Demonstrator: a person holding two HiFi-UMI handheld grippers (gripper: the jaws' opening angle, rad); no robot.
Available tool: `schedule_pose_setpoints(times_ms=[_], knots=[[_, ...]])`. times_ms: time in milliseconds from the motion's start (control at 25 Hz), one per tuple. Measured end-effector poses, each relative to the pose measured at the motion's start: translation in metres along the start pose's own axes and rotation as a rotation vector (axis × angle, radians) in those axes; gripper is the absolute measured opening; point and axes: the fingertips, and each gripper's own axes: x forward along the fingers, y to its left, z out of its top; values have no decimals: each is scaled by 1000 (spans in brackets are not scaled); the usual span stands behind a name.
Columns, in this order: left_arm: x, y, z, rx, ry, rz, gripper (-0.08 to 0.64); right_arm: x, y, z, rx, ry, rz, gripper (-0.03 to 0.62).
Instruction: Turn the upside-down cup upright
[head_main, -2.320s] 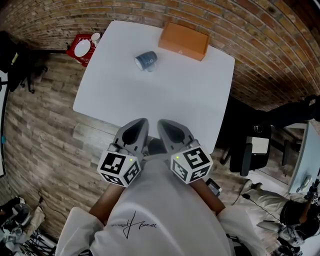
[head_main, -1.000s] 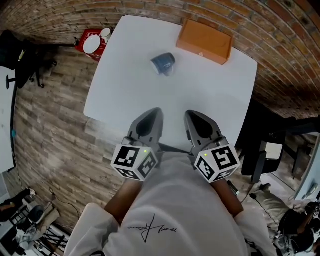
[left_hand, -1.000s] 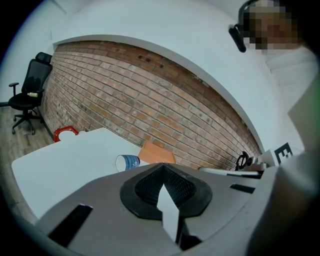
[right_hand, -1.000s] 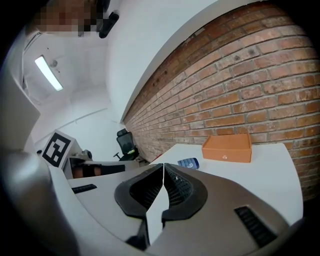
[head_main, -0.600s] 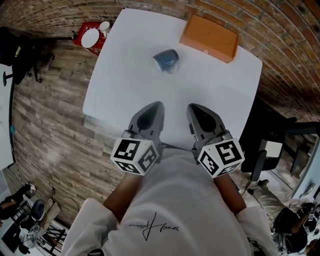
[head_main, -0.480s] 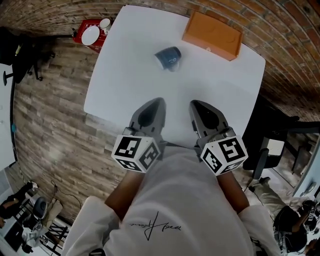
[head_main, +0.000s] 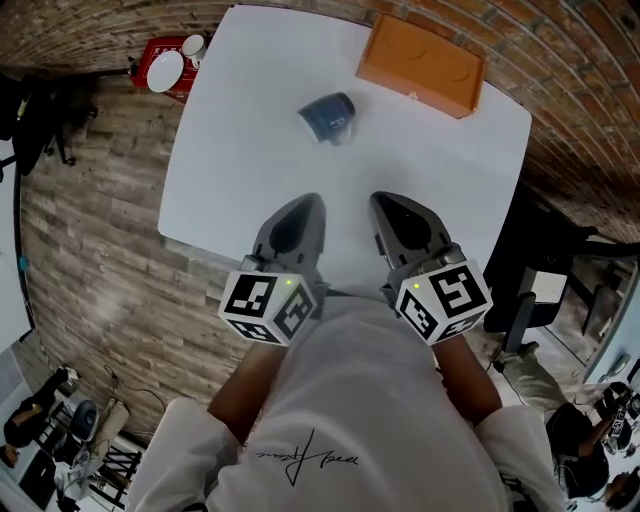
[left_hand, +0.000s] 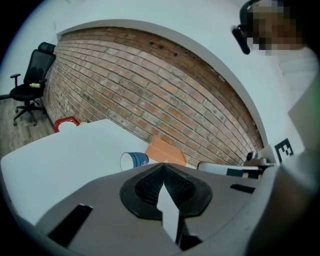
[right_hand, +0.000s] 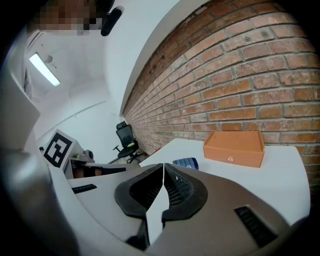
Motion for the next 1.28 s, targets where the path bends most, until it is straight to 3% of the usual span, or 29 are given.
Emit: schedule_pose_setpoints(times_ms=[640, 1280], knots=[[40, 19, 6, -26, 12, -19, 11, 38, -14, 2, 3, 39, 51, 22], [65, 42, 5, -67, 45, -15, 11, 68, -36, 7, -1, 58, 28, 23]])
